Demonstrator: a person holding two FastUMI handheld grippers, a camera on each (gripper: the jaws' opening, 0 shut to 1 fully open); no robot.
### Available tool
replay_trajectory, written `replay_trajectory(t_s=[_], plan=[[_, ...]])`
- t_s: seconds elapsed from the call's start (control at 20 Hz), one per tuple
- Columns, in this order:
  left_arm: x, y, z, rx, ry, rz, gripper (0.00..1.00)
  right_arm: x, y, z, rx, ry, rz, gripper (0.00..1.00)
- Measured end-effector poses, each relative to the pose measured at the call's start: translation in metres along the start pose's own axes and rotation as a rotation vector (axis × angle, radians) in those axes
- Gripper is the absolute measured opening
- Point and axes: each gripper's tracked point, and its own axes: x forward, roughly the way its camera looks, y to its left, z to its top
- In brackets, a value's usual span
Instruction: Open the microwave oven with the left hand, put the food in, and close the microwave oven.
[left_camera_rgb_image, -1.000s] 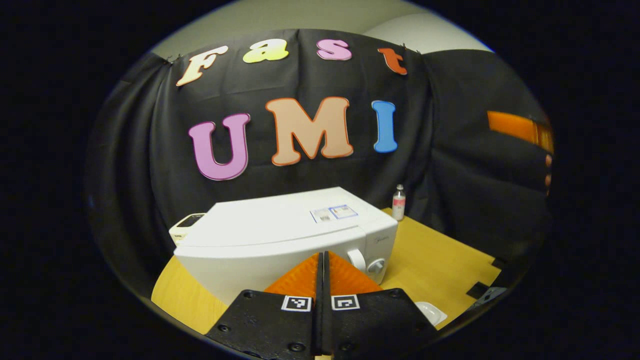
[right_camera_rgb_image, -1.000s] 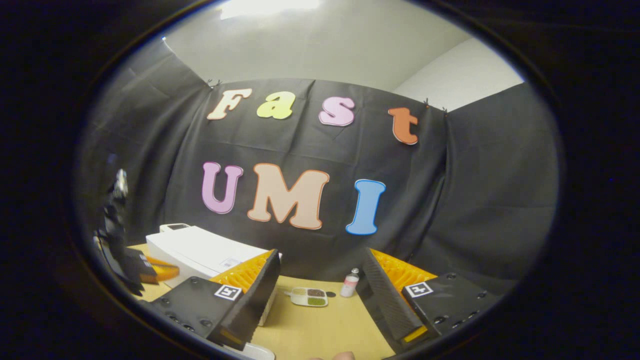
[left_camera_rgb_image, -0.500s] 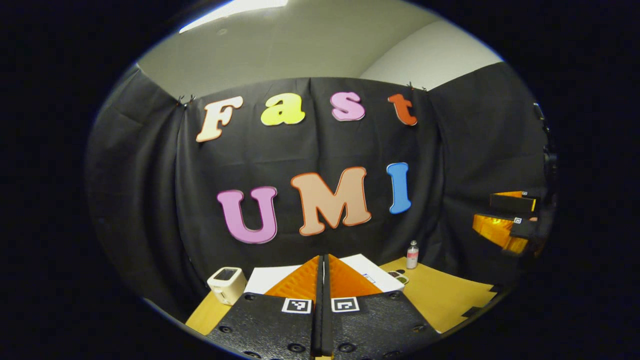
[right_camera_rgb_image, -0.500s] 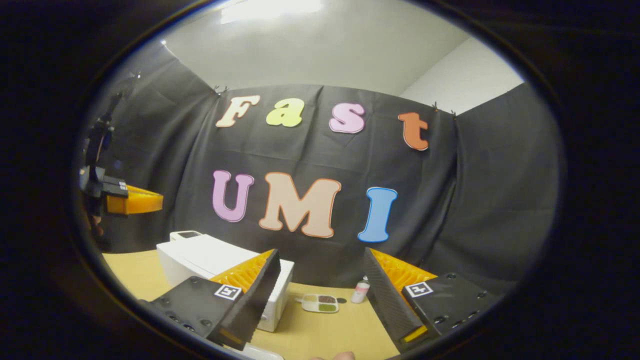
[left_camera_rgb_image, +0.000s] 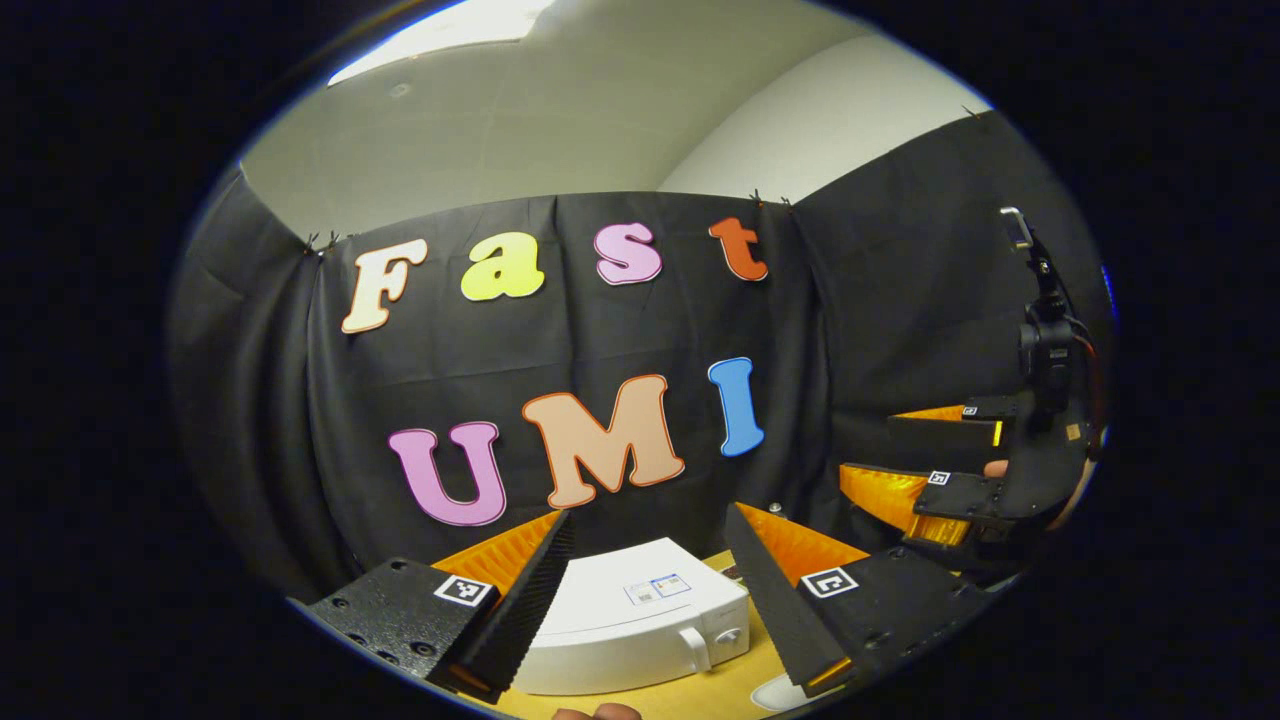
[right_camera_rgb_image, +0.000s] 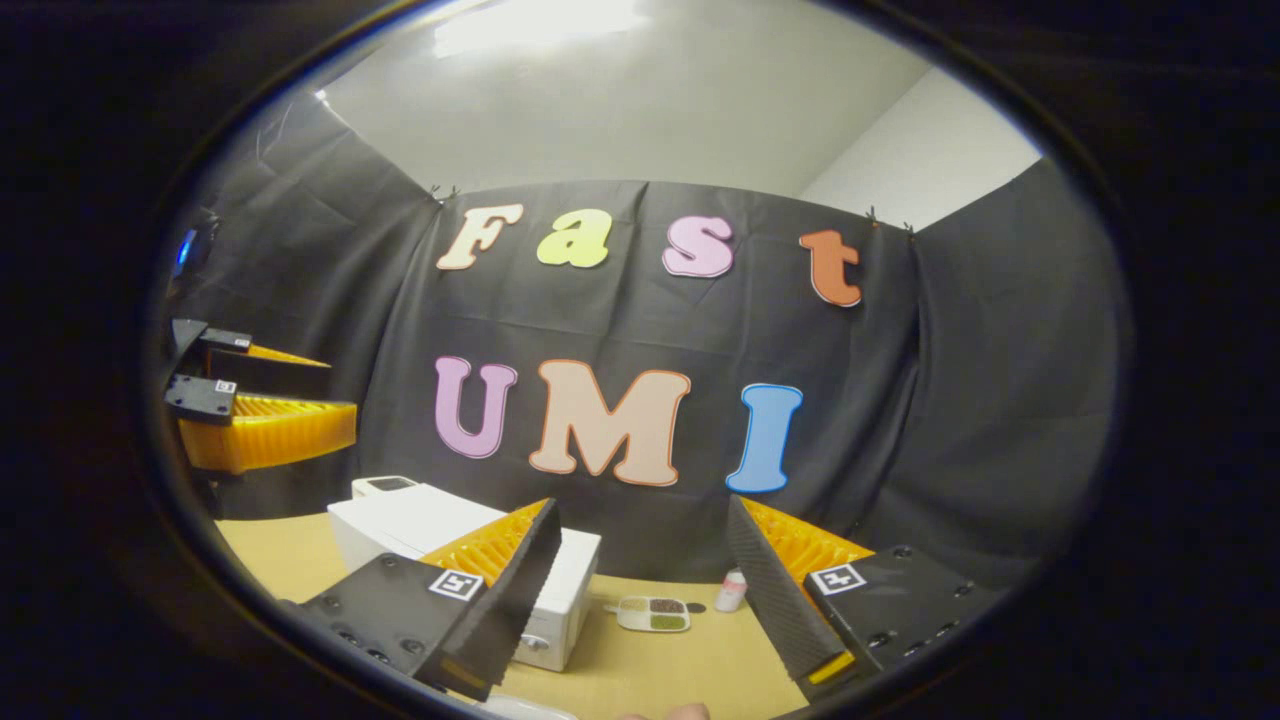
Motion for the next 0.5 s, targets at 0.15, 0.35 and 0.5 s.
replay_trajectory(t_s=[0.15,0.35,0.5], plan=[[-0.005,0.012,-0.003,-0.029,0.018,0.044,1.00,-0.001,0.003,0.002,-0.003,-0.004,0.012,1.00],[-0.008,0.017,-0.009,-0.042,0.032,0.060,0.96,-0.001,0.007,0.002,0.010,-0.002,0.024,1.00],[-0.009,0.020,-0.016,-0.054,0.046,0.070,0.96,0.001,0.007,0.002,0.002,-0.002,0.026,0.96]])
